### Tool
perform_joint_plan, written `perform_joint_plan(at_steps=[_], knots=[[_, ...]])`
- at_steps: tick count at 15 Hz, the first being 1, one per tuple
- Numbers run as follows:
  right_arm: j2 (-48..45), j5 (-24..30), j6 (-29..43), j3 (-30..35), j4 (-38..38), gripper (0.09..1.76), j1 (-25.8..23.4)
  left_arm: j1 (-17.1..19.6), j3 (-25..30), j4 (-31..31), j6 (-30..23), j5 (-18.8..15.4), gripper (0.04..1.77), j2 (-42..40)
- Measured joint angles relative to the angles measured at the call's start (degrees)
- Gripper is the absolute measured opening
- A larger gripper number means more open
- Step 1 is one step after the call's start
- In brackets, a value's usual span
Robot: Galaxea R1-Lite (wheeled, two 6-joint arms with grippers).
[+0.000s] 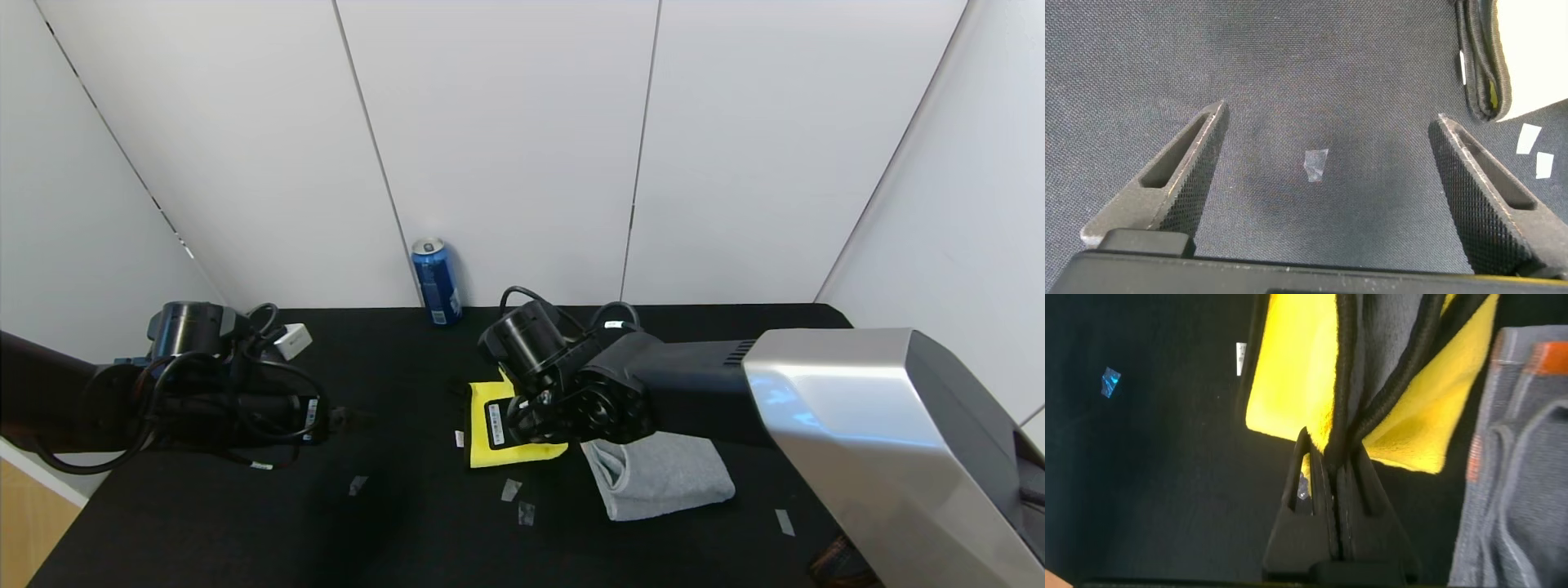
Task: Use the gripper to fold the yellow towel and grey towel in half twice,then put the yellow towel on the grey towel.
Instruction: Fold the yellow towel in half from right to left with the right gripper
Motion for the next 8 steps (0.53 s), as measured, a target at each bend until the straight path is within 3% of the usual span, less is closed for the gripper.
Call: perform_joint_plan(at_steps=[4, 8], knots=[[1.71, 1.8, 0.05, 0.0, -1.95, 0.13, 1.1, 0.0, 0.0, 0.0, 0.05, 0.09, 1.72, 0.06], [2.78, 2.16, 0.33, 0.0, -2.96, 0.72, 1.57, 0.0, 0.0, 0.0, 0.05, 0.11, 1.72, 0.11]])
